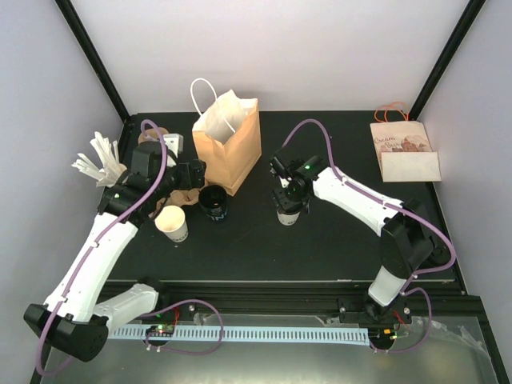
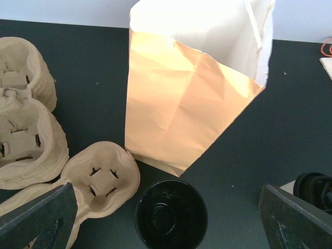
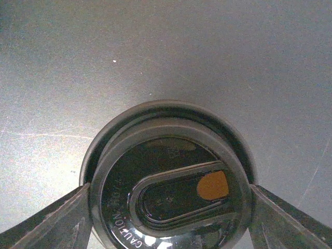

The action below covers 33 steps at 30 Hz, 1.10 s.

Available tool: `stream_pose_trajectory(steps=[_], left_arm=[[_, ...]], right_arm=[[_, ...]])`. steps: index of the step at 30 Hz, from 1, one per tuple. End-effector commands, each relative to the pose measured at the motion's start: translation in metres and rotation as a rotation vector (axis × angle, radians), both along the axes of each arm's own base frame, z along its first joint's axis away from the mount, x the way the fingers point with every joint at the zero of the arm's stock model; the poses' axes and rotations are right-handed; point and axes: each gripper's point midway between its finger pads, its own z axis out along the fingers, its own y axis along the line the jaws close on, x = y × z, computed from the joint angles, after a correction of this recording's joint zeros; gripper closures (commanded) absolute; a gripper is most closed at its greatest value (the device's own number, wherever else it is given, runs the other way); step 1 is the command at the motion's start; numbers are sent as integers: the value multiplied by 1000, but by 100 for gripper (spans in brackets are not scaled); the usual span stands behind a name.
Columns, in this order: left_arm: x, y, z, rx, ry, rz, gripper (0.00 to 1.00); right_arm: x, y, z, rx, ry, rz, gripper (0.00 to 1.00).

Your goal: Pack the takeout coffee

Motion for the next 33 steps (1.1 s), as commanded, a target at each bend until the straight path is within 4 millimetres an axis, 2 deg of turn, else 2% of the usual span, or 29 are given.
stream_pose_trajectory(steps=[1, 7, 12, 17, 21, 24, 26, 31, 33], left_arm=[[8, 8, 9, 5, 4, 28, 1], [17, 23, 14, 7, 1, 79, 1], [40, 33, 25, -31, 5, 96, 1], [79, 21, 23, -147, 84, -15, 1], [106, 4, 31, -182, 81, -122, 1], [131, -1, 35, -189, 85, -137, 2], [149, -4, 32, -199, 99, -146, 6], [184, -17, 14, -222, 193, -192, 32], [192, -17, 2, -191, 229, -177, 34]], right_arm=[[2, 1, -2, -40, -9, 16, 20], [2, 2, 3, -34, -21, 22, 24], [3, 1, 28, 3, -76, 26, 27], [-2, 1, 68, 75, -150, 62, 26], [-12, 0, 93, 146, -197, 100, 26], [-22, 4, 112, 235, -229, 129, 26], [-29, 8, 125, 303, -248, 147, 26], [-41, 1, 141, 349, -271, 153, 26], [-43, -3, 144, 347, -282, 149, 25]])
